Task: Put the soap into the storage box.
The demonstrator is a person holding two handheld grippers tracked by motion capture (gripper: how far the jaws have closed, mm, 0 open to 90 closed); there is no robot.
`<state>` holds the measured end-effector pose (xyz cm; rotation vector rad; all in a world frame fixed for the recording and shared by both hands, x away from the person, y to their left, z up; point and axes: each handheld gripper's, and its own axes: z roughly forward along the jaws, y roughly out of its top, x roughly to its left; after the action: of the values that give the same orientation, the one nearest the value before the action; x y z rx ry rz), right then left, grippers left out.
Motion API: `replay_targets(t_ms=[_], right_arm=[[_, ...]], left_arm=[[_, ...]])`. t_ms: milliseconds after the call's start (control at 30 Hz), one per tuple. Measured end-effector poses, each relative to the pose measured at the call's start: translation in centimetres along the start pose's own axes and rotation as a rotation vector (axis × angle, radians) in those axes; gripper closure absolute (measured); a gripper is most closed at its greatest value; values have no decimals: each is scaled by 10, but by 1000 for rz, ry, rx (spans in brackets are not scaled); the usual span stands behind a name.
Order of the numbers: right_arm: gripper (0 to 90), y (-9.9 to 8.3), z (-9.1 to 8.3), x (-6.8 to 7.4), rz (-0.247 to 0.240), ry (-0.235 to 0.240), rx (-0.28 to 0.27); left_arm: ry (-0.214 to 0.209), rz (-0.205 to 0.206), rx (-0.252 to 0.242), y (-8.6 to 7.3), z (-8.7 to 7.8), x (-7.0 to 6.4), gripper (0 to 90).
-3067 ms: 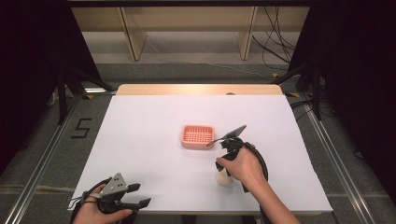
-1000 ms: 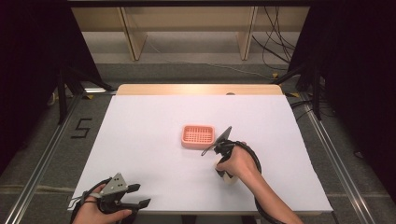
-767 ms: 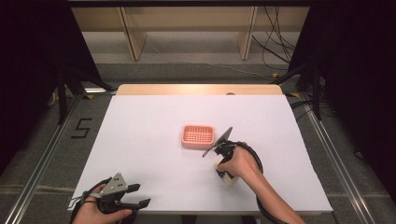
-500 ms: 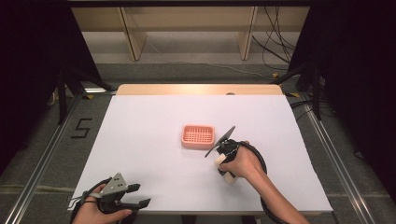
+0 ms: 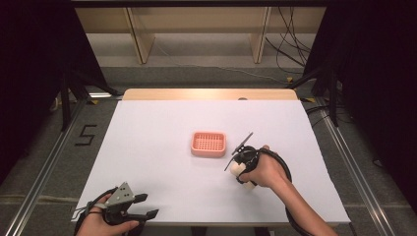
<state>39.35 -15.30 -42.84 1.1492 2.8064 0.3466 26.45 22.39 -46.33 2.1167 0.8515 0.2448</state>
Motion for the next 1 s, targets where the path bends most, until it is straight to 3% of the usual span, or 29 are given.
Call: replay_targets(t_ms=[67, 200, 267, 400, 433, 500, 667, 733, 767, 800, 867, 1000], right_arm=[[507, -1, -2, -1, 7, 3, 0], [506, -4, -5, -5, -30, -2, 13], [506, -5, -8, -7, -19, -3, 21], [507, -5, -13, -14, -68, -32, 28], [506, -6, -14, -12, -42, -31, 30], [507, -6, -16, -14, -50, -27, 26], [506, -4, -18, -20, -122, -42, 36], [507, -4, -18, -20, -111, -49, 31], [506, -3, -18, -21, -128, -53, 28], [506, -3, -18, -19, -99, -47, 29], [506, -1, -18, -22, -140, -47, 19], [506, 1, -19, -22, -139, -48, 21]], left_arm=[[0, -1, 0, 0, 0, 0, 336], [4, 0, 1, 0, 0, 0, 337], [2, 0, 0, 0, 0, 0, 337], [1, 1, 2, 0, 0, 0, 336], [1, 1, 2, 0, 0, 0, 337], [1, -11, -9, 0, 1, -1, 336], [1, -16, -15, 0, 1, -2, 336], [1, -16, -14, 0, 1, -2, 337], [2, -13, -12, 0, 1, -1, 337], [4, -14, -10, 0, 1, -2, 337], [3, -14, -10, 0, 1, -2, 336], [7, -3, -7, 0, 1, -1, 337]])
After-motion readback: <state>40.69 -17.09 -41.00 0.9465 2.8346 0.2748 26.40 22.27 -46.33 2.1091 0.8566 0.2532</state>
